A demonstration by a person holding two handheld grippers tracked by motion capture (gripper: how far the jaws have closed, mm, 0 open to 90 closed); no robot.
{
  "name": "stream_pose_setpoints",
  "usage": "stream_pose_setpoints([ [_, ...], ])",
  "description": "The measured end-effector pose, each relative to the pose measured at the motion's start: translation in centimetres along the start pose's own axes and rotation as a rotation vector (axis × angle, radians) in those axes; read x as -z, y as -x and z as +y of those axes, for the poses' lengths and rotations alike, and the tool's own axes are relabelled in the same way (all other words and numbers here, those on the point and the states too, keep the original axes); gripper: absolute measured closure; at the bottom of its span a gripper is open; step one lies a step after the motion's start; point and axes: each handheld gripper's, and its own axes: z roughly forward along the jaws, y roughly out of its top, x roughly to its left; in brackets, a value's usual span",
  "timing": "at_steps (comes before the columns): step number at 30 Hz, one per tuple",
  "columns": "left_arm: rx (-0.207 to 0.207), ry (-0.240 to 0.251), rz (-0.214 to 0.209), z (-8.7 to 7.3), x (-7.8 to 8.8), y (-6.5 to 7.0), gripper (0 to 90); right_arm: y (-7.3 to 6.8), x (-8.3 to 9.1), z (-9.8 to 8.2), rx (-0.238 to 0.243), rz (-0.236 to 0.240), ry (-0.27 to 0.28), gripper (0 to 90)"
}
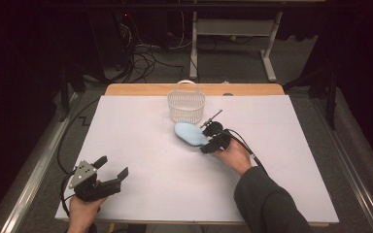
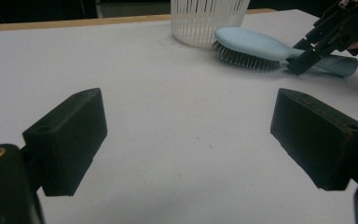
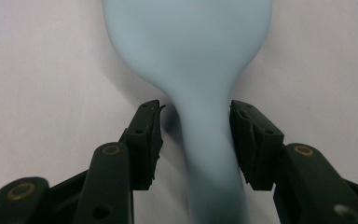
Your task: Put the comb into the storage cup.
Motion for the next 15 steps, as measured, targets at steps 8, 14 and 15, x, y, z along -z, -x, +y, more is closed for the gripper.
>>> stream_pose_setpoints([
  [8, -0.002, -0.002, 0.000, 0.00, -0.01, 0.03, 9.9, -0.23, -0.25, 0.46, 0.014, -0.024, 0.002, 57.7],
  [14, -0.001, 0.000, 0.000, 0.01, -0.02, 0.00, 9.9, -0.50, -0.41, 0.75, 0.029, -0.039, 0.005, 60.8],
  [15, -0.003, -0.001, 0.000, 0.01, -0.01, 0.00, 9.9, -0.55, -0.40, 0.74, 0.027, -0.038, 0.002, 61.1],
])
